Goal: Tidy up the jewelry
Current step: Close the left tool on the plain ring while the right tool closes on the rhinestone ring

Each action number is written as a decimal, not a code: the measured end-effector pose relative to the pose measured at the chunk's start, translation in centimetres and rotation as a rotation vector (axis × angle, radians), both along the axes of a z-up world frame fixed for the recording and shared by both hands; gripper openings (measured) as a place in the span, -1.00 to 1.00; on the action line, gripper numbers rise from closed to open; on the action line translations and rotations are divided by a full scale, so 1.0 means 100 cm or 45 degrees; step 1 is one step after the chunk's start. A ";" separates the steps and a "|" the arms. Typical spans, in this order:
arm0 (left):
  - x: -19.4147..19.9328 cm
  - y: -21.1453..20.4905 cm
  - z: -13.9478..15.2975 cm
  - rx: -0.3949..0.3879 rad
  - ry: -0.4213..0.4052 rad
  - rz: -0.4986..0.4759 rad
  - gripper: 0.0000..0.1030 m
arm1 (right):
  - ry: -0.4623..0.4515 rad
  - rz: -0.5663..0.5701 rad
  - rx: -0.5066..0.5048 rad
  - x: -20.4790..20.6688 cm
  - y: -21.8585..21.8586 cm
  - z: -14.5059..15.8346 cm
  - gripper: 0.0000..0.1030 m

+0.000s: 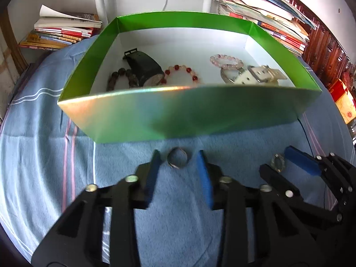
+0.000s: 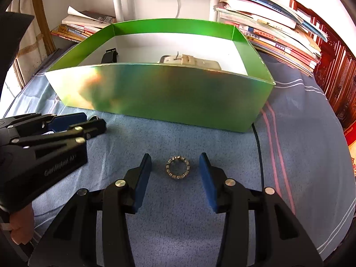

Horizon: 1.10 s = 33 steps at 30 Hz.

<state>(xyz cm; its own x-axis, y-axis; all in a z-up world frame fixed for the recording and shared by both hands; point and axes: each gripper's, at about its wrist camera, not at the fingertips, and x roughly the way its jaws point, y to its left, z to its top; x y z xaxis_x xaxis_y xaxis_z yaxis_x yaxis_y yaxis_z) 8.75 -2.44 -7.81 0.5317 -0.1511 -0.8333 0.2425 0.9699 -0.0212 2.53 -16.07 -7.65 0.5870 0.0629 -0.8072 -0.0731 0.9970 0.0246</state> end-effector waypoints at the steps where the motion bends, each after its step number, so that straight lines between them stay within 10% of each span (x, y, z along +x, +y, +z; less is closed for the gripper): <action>1: 0.000 0.001 0.000 0.009 -0.007 0.013 -0.60 | -0.003 -0.004 -0.001 0.000 0.000 0.000 -0.18; 5: -0.001 0.006 0.000 -0.016 0.000 0.008 -0.62 | -0.001 -0.005 0.009 -0.001 -0.002 0.001 -0.55; 15: -0.032 0.024 0.001 -0.024 0.022 -0.040 -0.62 | 0.029 0.069 0.044 -0.008 0.006 0.003 -0.57; 21: -0.044 0.026 0.000 0.011 -0.005 -0.026 -0.61 | 0.030 0.044 0.040 -0.007 0.004 0.004 -0.16; 33: -0.045 0.024 -0.002 0.043 -0.025 -0.018 0.02 | 0.055 0.046 -0.006 -0.011 -0.002 0.001 0.00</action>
